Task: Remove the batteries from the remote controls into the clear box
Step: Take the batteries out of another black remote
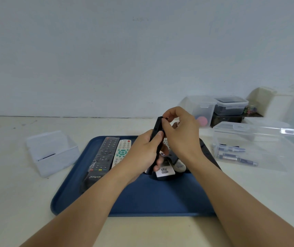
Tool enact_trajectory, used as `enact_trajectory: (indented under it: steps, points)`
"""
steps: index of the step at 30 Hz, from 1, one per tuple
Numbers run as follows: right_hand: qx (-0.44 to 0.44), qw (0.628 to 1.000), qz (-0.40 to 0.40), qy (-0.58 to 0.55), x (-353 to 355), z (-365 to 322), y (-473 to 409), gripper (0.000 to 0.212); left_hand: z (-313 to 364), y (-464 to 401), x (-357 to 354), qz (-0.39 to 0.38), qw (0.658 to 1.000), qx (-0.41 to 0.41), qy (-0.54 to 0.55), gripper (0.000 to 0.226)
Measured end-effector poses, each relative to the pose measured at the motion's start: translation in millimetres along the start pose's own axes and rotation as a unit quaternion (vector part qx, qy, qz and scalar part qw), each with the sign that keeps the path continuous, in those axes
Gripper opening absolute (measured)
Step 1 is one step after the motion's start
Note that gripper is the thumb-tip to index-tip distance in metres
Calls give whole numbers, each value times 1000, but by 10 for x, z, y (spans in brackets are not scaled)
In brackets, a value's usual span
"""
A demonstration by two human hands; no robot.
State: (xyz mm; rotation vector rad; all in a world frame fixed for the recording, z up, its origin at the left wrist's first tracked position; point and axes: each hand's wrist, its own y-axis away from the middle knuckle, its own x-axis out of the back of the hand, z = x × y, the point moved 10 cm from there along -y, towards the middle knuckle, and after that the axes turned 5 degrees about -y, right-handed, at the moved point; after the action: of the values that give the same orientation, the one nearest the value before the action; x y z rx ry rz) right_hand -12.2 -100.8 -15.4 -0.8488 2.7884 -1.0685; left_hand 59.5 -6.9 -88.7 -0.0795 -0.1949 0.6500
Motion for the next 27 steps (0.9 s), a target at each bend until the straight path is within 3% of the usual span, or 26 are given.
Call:
enact_trajectory:
  steps: [4, 12, 27]
  points:
    - [-2, 1000, 22, 12, 14, -27, 26, 15, 37, 1, -29, 17, 1000, -3, -9, 30]
    - [18, 996, 77, 31, 163, -150, 68, 9, 257, -25, -7, 62, 985, -65, -144, 28]
    - [-27, 996, 57, -64, 32, 10, 98, 17, 129, -50, -78, 62, 996, -33, -60, 33]
